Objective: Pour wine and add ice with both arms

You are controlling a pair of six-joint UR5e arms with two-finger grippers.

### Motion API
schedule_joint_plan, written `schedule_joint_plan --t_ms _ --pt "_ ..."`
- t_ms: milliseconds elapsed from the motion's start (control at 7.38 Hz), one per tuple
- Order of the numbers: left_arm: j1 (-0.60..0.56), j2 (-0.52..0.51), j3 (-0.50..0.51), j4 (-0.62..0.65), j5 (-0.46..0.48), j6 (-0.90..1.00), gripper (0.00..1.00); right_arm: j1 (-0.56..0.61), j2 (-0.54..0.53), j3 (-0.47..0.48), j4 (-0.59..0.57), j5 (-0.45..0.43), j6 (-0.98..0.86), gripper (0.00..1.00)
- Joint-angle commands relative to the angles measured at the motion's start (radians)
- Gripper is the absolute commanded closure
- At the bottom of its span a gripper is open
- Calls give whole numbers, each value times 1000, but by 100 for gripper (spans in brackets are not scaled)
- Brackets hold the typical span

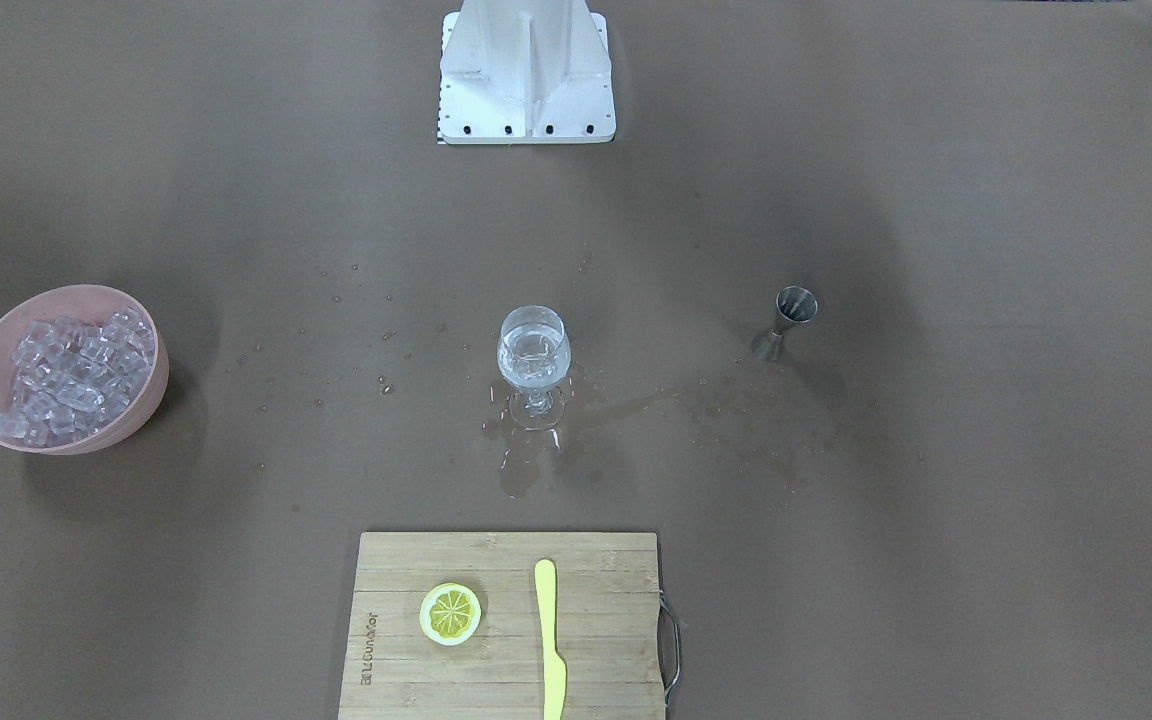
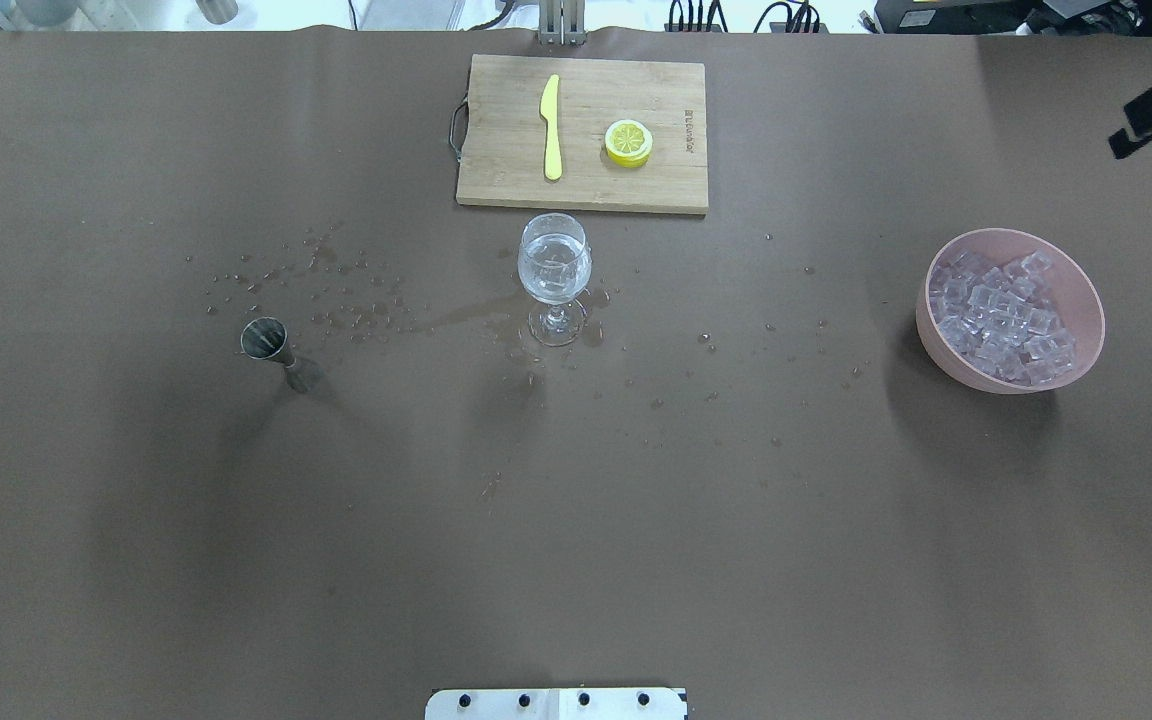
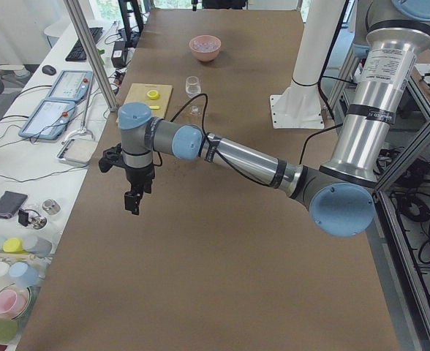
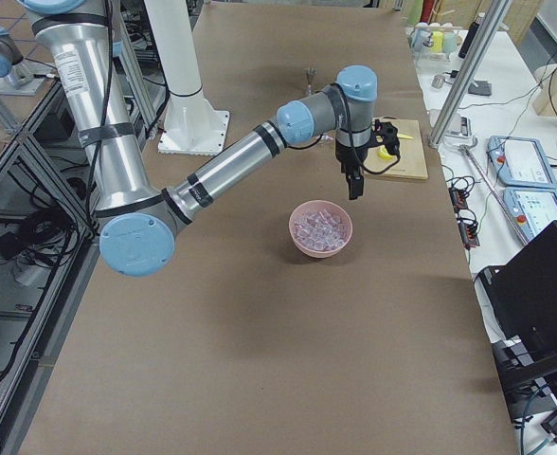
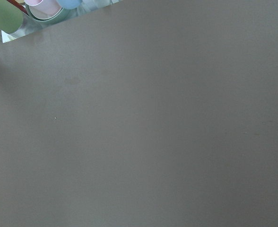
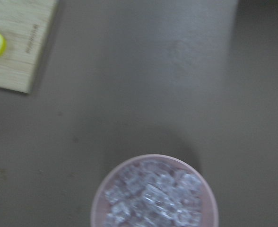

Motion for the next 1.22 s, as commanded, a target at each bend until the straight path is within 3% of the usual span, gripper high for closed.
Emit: schedule_joint_plan --t_ms 0,271,542,678,949,1085 --pt "-35 44 25 -3 -8 4 2 87 -53 -179 -41 -12 -263 0" --pt "-38 113 25 -5 -11 1 2 146 -69 -328 35 -7 -330 0" --pt "-49 141 34 -8 -29 -1 2 158 -107 -347 45 -6 -331 0" --pt "-59 153 32 -8 -110 -1 2 172 -118 -349 45 -6 -331 0" --pt "-141 164 2 8 -138 5 2 209 -132 -347 45 -4 -316 0" --pt "-151 227 -3 -8 -141 10 2 225 -138 -347 45 -3 -316 0"
